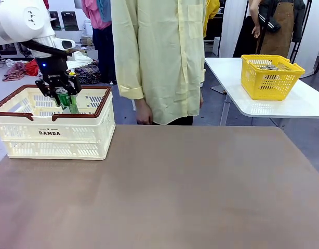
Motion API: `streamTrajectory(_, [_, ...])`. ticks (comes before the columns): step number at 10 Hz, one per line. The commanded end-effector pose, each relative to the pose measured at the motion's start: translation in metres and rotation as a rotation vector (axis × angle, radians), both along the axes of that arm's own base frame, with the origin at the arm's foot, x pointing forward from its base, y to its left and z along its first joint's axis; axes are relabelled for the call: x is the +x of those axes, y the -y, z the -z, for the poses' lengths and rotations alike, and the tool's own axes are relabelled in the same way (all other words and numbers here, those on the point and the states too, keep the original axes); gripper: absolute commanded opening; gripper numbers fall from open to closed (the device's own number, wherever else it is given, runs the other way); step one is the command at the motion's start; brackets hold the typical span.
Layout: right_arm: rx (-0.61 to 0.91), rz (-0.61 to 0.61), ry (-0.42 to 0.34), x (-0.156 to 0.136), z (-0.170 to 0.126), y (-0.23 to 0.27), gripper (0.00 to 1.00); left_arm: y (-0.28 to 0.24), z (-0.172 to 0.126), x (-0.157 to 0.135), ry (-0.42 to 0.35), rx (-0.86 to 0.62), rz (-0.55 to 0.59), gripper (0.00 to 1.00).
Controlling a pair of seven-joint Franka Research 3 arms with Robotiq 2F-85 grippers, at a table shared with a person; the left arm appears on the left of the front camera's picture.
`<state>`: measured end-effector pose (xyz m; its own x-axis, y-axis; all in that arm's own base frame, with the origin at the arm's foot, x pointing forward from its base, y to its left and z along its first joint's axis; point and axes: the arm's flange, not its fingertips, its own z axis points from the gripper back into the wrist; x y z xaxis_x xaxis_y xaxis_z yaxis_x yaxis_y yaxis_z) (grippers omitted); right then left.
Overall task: Place the drinks into the Shopping basket.
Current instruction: Pick up one drink and place it into the Shopping basket.
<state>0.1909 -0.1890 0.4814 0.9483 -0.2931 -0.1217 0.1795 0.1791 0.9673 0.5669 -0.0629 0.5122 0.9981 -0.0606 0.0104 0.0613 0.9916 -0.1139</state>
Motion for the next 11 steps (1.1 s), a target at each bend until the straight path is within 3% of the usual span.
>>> streamTrajectory(1, [0.011, 0.002, 0.009, 0.000, -0.004, 0.000, 1.00, -0.009, 0.031, 0.041, -0.008, 0.059, 0.050, 0.00])
streamTrajectory(7, [0.011, 0.002, 0.009, 0.000, -0.004, 0.000, 1.00, -0.018, 0.084, 0.057, -0.118, 0.099, 0.057, 0.00])
streamTrajectory(9, [0.011, 0.002, 0.009, 0.000, -0.004, 0.000, 1.00, -0.019, 0.087, 0.058, -0.095, 0.073, 0.058, 0.00])
streamTrajectory(10, [0.011, 0.002, 0.009, 0.000, -0.004, 0.000, 1.00, -0.020, 0.085, 0.057, -0.077, 0.057, 0.064, 0.35])
streamTrajectory(11, [0.011, 0.002, 0.009, 0.000, -0.004, 0.000, 1.00, -0.020, 0.084, 0.056, -0.072, 0.047, 0.067, 0.91])
